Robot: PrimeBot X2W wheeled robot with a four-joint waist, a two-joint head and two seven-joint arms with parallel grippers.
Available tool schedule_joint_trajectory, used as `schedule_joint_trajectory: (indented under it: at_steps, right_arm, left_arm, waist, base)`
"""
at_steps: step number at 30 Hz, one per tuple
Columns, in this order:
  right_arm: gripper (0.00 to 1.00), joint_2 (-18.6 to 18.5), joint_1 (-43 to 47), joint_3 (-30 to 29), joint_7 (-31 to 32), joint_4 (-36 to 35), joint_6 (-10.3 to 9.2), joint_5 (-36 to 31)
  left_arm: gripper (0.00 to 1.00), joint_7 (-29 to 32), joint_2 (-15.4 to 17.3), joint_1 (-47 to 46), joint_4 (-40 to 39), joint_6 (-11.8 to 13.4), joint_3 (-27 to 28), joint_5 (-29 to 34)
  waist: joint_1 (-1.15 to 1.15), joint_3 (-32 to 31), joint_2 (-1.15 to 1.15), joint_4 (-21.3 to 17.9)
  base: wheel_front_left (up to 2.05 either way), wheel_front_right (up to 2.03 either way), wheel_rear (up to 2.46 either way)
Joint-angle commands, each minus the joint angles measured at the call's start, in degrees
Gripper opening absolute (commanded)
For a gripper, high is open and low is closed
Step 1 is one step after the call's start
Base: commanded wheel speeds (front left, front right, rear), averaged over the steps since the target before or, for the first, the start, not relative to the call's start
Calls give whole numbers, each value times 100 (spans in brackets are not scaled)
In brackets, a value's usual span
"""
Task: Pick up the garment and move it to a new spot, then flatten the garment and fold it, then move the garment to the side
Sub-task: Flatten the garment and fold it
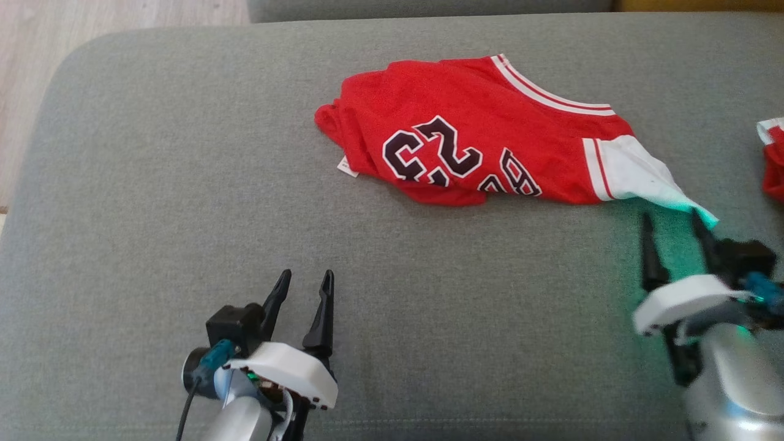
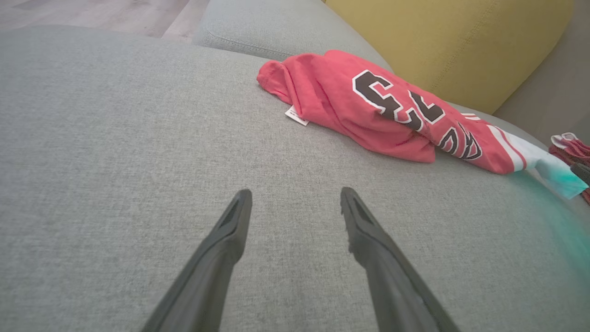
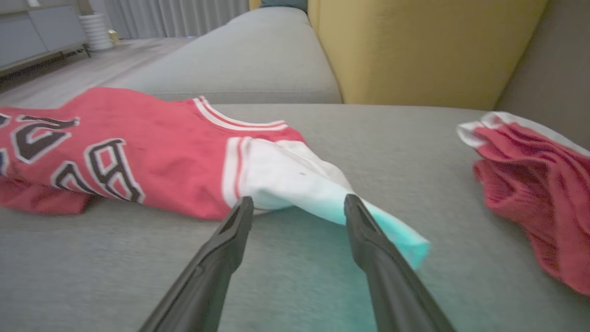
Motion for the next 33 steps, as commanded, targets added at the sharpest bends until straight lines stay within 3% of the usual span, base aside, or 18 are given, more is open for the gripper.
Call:
schedule_joint_trajectory:
  at_steps: [1, 8, 14, 24, 33]
  right_arm:
    - [100, 65, -31, 301, -25, -269, -5, 72]
    - [100, 369, -57, 1597, -25, -460, -5, 498]
    - [100, 457, -319, 2458, -25, -107, -5, 931]
    - [100, 373, -919, 2158, -25, 622, -5, 993]
    - [100, 453, -1037, 1945, -25, 1037, -5, 740]
  left_arm:
    - [100, -31, 35, -147, -144, -22, 163, 18]
    - [100, -31, 35, -159, -160, -15, 94, -35]
    - [100, -31, 34, -206, -192, -12, 23, -71]
    - [100, -31, 34, -255, -244, 12, -33, -95]
    - [100, -31, 34, -292, -285, 25, -44, -107]
  waist:
    - [0, 15, 0, 39]
    - [0, 46, 0, 271]
    - [0, 125, 0, 555]
    - [0, 380, 0, 1012]
    - [0, 457, 0, 1084]
  base:
    - [0, 0, 0]
    - [0, 0, 0]
    - [0, 0, 0]
    - [0, 0, 0]
    - [0, 0, 0]
